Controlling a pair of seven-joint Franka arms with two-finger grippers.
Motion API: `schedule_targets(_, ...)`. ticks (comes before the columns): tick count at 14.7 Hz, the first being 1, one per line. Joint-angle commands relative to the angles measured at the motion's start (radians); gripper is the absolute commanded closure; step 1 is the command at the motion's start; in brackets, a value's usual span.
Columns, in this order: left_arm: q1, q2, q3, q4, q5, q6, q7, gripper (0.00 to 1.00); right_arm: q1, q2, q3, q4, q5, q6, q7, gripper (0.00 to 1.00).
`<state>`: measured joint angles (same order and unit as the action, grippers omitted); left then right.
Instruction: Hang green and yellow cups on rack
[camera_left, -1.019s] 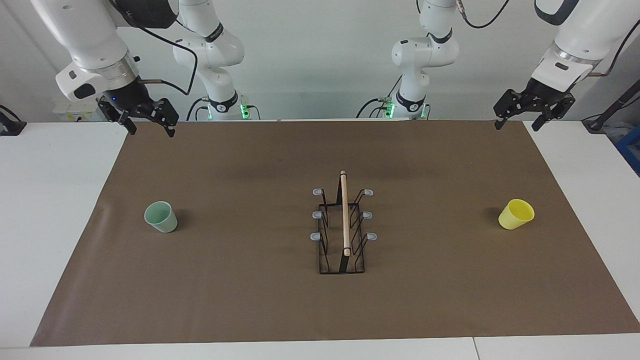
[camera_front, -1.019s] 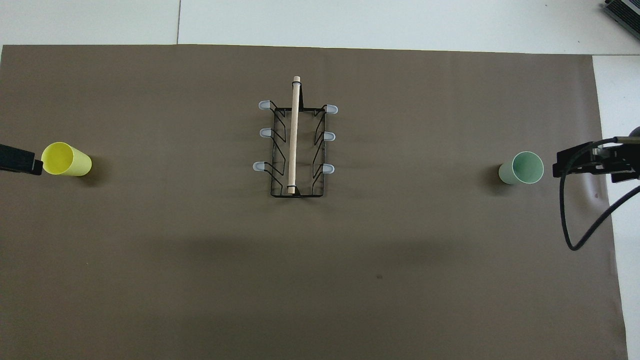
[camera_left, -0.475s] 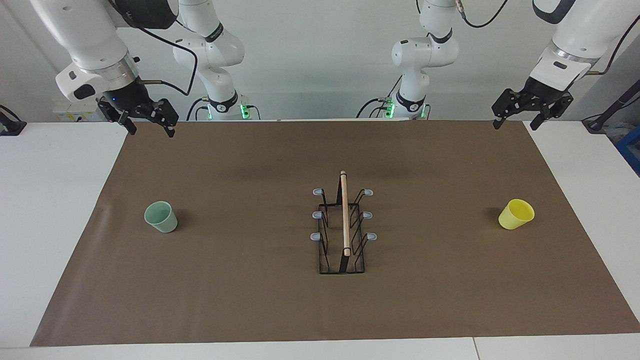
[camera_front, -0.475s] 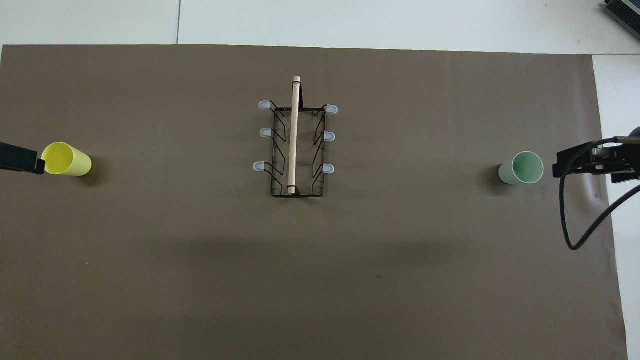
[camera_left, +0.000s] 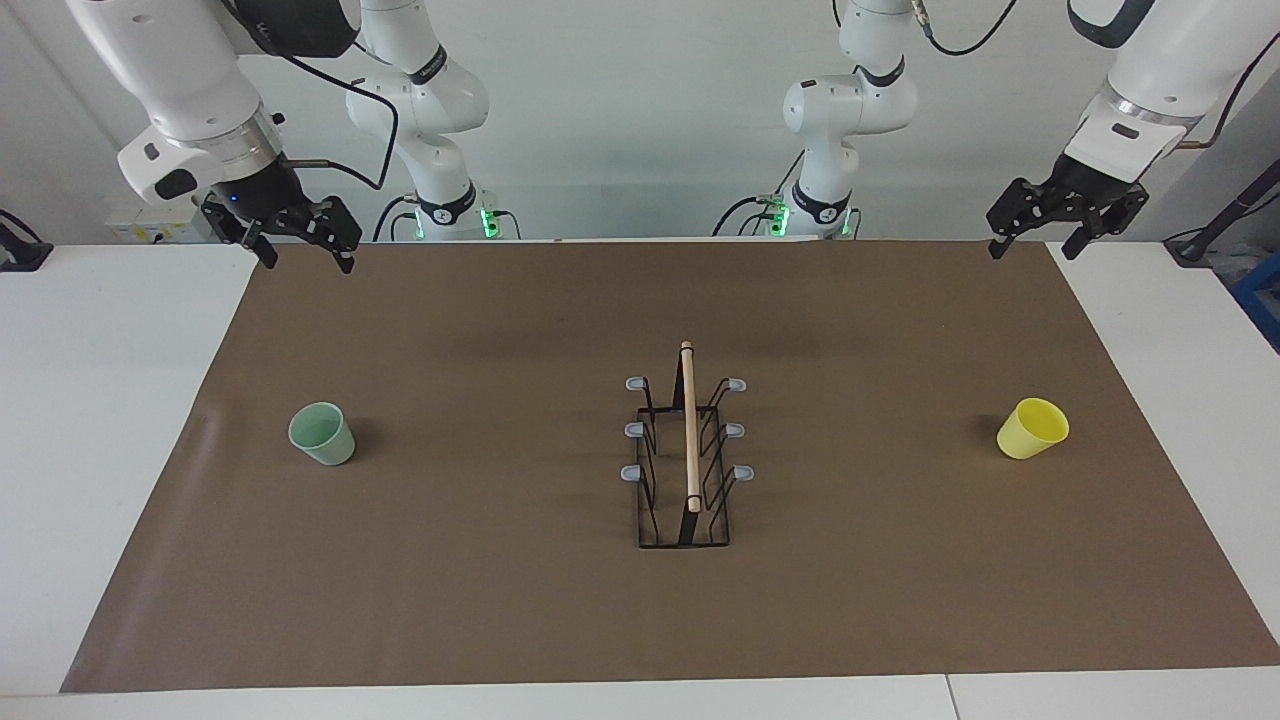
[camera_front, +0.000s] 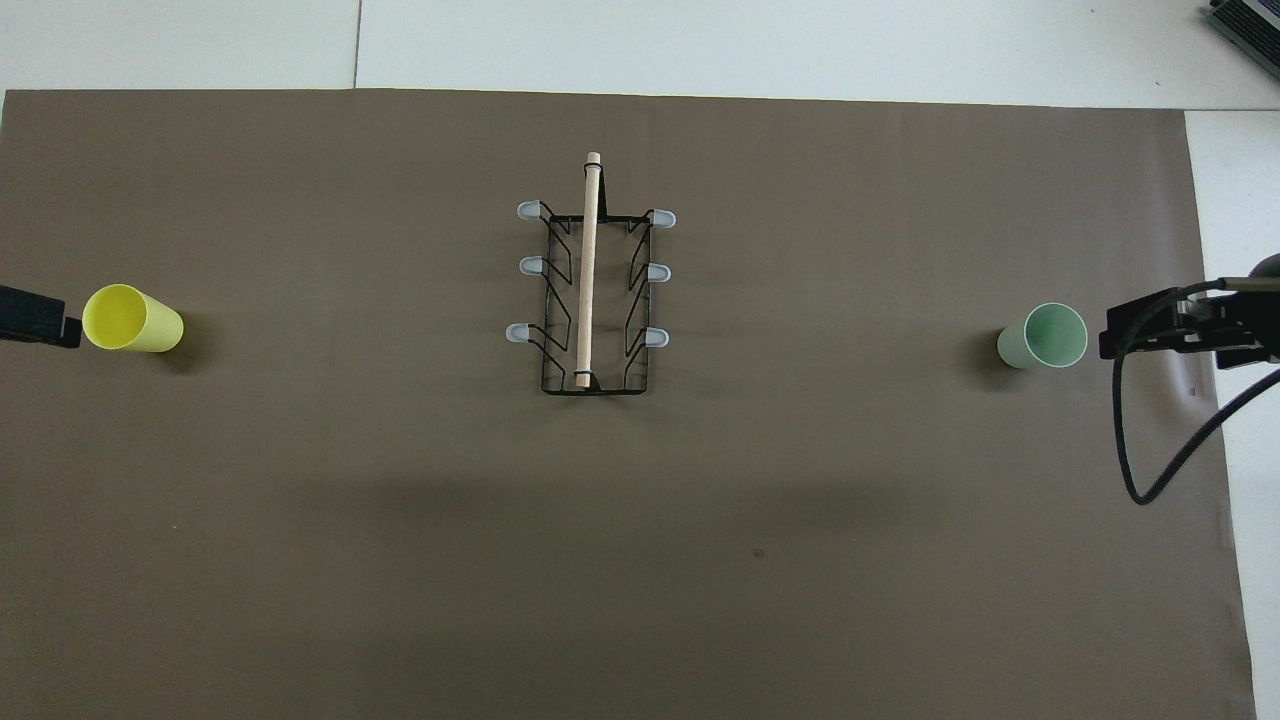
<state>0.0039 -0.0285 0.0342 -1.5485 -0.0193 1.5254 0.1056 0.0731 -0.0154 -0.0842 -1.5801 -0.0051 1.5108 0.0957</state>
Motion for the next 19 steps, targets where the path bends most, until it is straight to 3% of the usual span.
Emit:
schedule_targets(1,-0.059,0.034,0.074,0.002,0.021,0.01,-0.015,0.0,-0.009,0.003,0.003,-0.037,-0.007,0.038,0.003,0.0)
schedule_targets(3,-0.056,0.089,0.085,0.056,0.019,0.006,-0.017,0.0,-0.009,0.055,0.004,-0.035,-0.054,0.06,0.001,0.0)
schedule_targets(6,-0.061,0.247,0.171,0.236,-0.011,-0.046,-0.067,0.0,-0.007,0.171,0.004,-0.014,-0.079,0.103,-0.001,0.0)
schedule_targets(10,-0.073,0.413,0.329,0.384,-0.164,-0.062,-0.189,0.0,-0.007,0.362,0.011,0.087,-0.124,0.154,-0.106,0.0)
schedule_targets(13,-0.082,0.476,0.464,0.392,-0.286,-0.065,-0.268,0.0,-0.006,0.437,0.033,0.086,-0.24,0.227,-0.253,0.0)
schedule_targets(16,-0.071,0.525,0.493,0.393,-0.37,-0.057,-0.436,0.0,0.02,0.518,0.095,0.091,-0.43,0.224,-0.356,0.0)
schedule_targets(19,-0.05,0.59,0.538,0.393,-0.482,-0.024,-0.516,0.0,0.043,0.531,0.121,0.034,-0.514,0.218,-0.504,0.0)
